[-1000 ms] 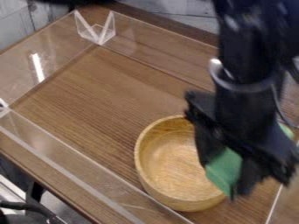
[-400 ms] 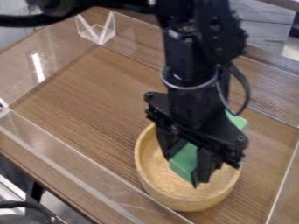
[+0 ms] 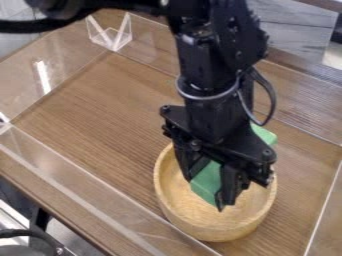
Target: Put the green block in the brown bowl
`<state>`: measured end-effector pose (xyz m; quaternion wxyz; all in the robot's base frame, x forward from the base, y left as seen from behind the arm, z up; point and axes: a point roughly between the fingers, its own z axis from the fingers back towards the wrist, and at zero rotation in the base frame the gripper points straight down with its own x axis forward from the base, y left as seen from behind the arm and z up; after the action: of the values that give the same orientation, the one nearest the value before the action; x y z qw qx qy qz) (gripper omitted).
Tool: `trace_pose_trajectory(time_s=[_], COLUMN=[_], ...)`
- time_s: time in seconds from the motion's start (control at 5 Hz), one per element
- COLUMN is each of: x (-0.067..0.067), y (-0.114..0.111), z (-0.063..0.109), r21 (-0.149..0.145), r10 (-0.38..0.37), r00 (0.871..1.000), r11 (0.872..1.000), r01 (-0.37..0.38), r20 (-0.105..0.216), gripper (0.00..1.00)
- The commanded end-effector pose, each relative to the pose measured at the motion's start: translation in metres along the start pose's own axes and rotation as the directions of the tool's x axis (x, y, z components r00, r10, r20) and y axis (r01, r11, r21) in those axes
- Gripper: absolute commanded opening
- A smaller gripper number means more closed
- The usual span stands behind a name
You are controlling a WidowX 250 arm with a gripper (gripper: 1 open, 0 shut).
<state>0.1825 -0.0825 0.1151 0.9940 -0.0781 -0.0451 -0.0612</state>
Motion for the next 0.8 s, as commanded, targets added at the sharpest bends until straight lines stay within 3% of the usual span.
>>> trace_pose_trajectory(time_s=[0.0,0.6], x=[0.0076,0.0116], y=[0.0014,0.0058], z=[0.0035,-0.0031], r21=[-0.017,-0.043], r10=[0.016,0.044], r00=[1.000,0.999], r11=[1.000,0.998], r01=[-0.015,-0.044], r20=[0.025,0.013], gripper=[0.00,0.00])
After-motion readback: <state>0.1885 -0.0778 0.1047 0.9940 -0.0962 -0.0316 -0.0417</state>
